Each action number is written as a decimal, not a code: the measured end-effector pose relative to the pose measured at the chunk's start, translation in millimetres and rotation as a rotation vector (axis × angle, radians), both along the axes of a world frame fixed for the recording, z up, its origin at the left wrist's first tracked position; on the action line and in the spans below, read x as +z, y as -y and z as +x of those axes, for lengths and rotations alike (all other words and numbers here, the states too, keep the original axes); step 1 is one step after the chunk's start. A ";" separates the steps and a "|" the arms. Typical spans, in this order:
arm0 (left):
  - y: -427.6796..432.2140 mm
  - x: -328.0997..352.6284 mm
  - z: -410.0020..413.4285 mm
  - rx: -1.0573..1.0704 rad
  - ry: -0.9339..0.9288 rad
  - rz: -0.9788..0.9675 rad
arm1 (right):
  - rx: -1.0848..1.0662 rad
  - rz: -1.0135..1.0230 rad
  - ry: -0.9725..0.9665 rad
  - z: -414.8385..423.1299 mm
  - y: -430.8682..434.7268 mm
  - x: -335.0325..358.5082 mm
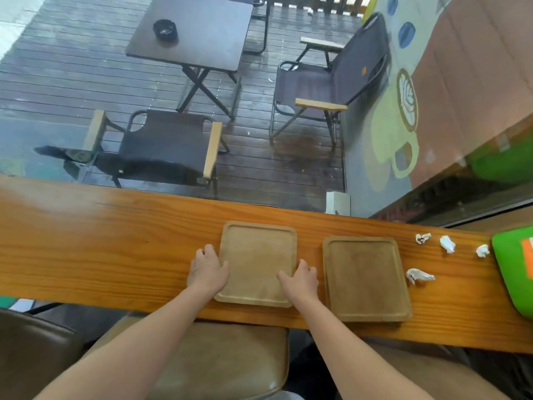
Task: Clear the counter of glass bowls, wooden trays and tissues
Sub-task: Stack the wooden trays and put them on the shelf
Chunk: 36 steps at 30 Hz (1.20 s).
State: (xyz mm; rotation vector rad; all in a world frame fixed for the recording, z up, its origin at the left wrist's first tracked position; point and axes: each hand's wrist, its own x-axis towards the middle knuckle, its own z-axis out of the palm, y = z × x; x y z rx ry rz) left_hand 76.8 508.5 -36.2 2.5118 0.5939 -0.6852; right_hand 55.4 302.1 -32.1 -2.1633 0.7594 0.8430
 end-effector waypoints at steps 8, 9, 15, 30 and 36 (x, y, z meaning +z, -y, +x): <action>-1.6 -12.5 1.7 0.088 -0.078 -0.099 | -0.220 -0.013 -0.025 1.2 -21.9 -14.6; -2.6 -13.6 1.8 0.111 -0.112 -0.110 | -0.296 0.035 -0.053 2.7 -19.1 -14.8; 0.0 -14.7 -0.2 0.338 -0.157 -0.437 | -0.513 0.363 -0.136 1.0 -3.6 -7.9; 71.1 7.6 -2.5 0.201 -0.065 -0.540 | -0.560 0.300 0.002 -16.4 66.9 32.8; 136.2 7.4 -9.9 0.199 -0.111 -0.569 | -0.614 0.314 -0.017 -31.0 131.6 37.2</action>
